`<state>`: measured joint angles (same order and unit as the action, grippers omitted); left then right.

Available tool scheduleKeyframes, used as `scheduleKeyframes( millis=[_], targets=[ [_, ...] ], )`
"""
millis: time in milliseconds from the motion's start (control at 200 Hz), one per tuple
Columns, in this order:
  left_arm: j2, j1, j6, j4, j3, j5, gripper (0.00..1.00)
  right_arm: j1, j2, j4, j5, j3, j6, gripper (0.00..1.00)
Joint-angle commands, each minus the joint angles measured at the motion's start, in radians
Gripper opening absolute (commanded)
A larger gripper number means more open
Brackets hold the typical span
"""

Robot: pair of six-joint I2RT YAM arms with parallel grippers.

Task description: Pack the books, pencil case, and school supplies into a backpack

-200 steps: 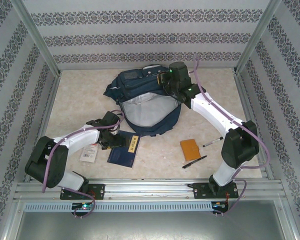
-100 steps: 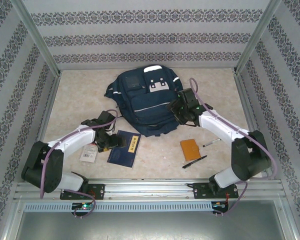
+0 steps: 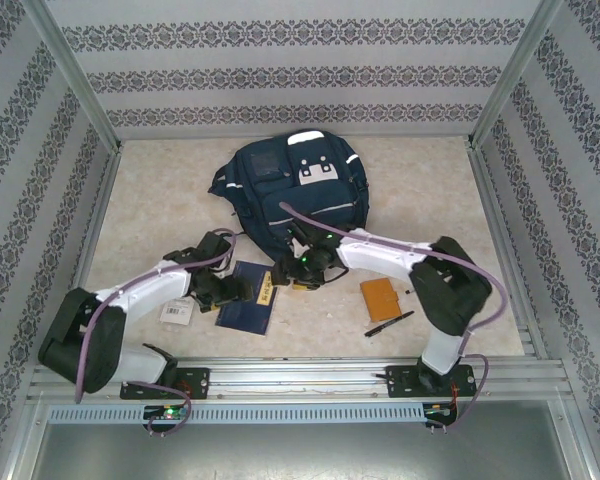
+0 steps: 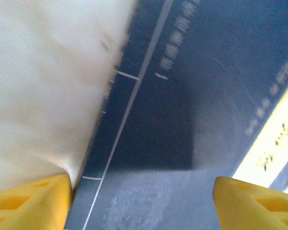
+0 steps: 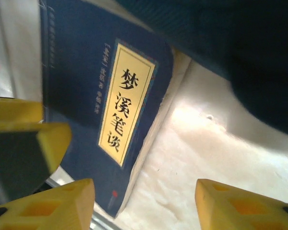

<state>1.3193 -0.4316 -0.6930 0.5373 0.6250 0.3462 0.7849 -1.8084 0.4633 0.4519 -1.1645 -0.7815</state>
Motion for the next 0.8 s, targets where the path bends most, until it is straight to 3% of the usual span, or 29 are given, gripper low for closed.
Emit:
scheduleKeyframes(
  millis=[0,85,270,495,670,794],
  targets=[
    [-0.102,-0.047,-0.104,0.005,-0.083,0.202,0.77,0.005,-0.05,0.058,0.034,-0.077,0.106,0.53],
    [-0.179,-0.043,-0.103,0.021,-0.081,0.205,0.77,0.005,-0.112,0.057,0.059,-0.103,0.126,0.45],
    [-0.215,0.036,-0.068,0.159,-0.043,0.056,0.81,0.014,-0.209,0.12,0.015,-0.16,0.221,0.33],
    [-0.035,0.059,-0.064,-0.036,-0.107,0.158,0.81,0.034,-0.253,0.109,0.08,-0.176,0.282,0.16],
    [0.077,0.059,-0.067,-0.15,-0.106,0.263,0.78,0.04,-0.262,0.096,0.098,-0.169,0.314,0.16],
    [0.044,0.058,-0.07,-0.194,-0.096,0.317,0.72,0.042,-0.265,0.051,0.165,-0.149,0.312,0.15]
  ],
)
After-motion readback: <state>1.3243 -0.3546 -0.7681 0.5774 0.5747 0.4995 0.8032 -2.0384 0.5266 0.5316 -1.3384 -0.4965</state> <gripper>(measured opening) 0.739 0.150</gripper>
